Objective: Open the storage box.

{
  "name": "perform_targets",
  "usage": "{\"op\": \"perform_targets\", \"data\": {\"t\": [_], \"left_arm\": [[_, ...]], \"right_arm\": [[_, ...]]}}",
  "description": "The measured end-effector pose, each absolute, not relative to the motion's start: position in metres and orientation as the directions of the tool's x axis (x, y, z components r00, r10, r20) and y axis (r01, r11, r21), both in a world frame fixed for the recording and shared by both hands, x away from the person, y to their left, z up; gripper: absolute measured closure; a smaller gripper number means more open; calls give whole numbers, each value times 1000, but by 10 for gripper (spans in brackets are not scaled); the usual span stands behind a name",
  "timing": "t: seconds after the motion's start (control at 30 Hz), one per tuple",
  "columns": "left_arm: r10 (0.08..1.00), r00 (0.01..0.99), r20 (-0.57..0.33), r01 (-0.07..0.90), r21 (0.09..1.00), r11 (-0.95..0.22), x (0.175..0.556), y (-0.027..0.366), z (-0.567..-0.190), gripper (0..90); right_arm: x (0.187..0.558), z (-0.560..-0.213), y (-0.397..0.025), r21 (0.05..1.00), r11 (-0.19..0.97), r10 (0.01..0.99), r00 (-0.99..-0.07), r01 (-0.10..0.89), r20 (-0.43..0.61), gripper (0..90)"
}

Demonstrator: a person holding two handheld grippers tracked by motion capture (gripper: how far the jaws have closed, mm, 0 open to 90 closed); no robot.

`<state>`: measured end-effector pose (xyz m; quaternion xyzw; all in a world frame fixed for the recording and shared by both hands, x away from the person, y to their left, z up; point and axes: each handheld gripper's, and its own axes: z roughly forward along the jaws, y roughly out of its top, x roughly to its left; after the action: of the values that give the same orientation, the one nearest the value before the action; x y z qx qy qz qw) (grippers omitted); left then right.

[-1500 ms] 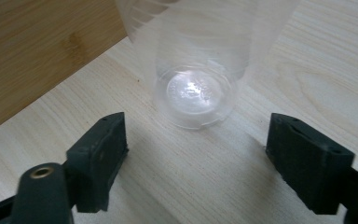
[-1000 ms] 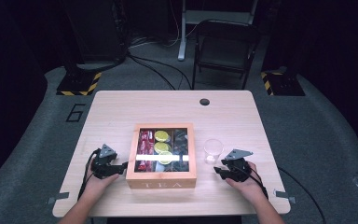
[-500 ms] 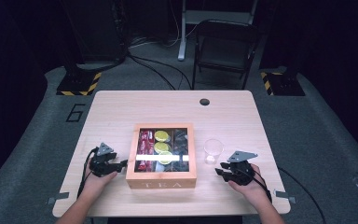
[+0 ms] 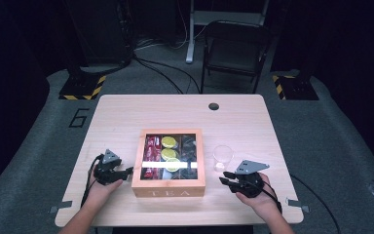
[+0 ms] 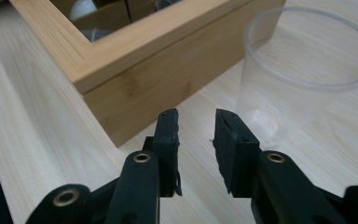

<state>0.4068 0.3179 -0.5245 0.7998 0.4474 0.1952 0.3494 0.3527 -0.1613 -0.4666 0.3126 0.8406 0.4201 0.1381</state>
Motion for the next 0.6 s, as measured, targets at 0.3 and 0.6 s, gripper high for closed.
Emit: {"op": "perform_targets", "data": {"t": [0.3,0.6], "left_arm": [[853,522,1,576,737,-354,407,318,-525,357],[853,521,3,574,739,-353,407,317,-525,352]], "right_arm": [[349,-465,-152,812,449,599,-800,374,38,768],[345,-466,-142,799,506,528,-849,326,11,843]]}}
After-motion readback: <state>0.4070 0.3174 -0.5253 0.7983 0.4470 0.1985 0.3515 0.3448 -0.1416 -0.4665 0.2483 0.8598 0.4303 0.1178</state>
